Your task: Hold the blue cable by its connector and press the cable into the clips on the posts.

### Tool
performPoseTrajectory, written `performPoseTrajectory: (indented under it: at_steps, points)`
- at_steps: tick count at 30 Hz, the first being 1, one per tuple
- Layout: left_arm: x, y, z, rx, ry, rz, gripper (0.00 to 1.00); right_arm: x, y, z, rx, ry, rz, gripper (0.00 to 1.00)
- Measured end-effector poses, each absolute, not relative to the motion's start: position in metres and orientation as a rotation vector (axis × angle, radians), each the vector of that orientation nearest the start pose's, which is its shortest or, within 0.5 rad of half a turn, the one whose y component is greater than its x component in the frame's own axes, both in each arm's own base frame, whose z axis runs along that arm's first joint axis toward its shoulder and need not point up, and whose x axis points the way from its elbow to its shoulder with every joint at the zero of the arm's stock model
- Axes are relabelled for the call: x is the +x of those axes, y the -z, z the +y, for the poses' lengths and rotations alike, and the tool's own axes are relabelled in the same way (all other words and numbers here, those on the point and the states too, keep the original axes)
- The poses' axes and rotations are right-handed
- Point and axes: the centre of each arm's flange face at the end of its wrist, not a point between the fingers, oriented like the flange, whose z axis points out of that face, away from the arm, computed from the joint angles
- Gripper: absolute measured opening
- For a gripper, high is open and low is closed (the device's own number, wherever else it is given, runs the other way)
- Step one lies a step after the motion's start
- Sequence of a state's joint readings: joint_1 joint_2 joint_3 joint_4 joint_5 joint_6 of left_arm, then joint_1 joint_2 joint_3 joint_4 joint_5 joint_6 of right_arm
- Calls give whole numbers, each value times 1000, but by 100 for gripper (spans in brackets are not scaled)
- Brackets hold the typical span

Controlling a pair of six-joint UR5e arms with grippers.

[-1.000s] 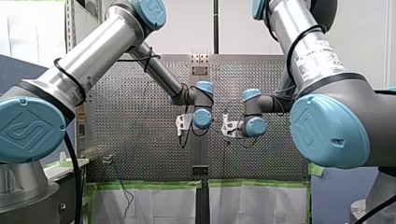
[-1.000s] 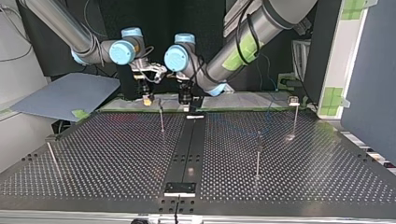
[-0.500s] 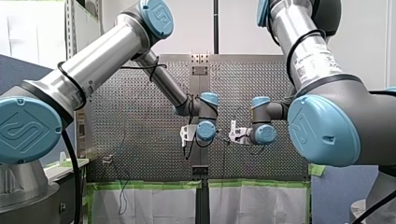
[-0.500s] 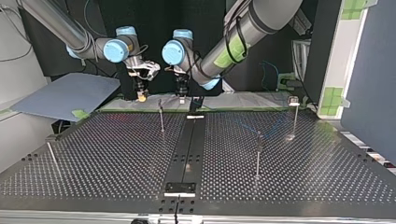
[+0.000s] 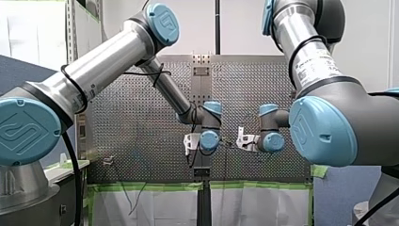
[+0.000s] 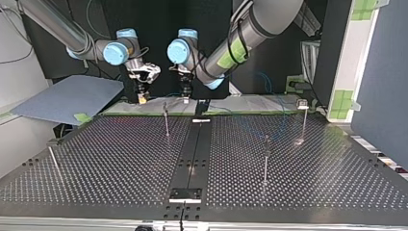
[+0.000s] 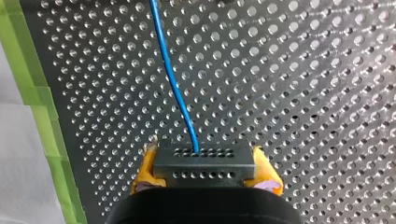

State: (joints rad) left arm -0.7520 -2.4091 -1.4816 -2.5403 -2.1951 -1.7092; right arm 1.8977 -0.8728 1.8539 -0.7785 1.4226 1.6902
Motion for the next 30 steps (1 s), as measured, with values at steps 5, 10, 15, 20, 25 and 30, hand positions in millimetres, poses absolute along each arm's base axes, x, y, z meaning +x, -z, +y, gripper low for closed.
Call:
performPoseTrajectory:
  at_steps: [5, 10, 15, 20, 25, 30]
  points:
    - [437, -68, -513, 59, 135, 1687, 0, 316, -38, -495, 1676, -1517, -1216, 0]
    - [436, -69, -515, 57, 145, 1680, 0, 310, -30, -500, 1666, -1542, -1231, 0]
    - [434, -69, -518, 63, 165, 1676, 0, 304, -31, -507, 1646, -1585, -1240, 0]
    - [433, -69, -520, 66, 175, 1672, 0, 300, -32, -512, 1632, -1610, -1238, 0]
    - [430, -60, -521, 80, 173, 1686, 0, 297, -33, -515, 1627, -1610, -1240, 0]
    - [427, -43, -519, 99, 160, 1711, 0, 295, -33, -516, 1626, -1606, -1241, 0]
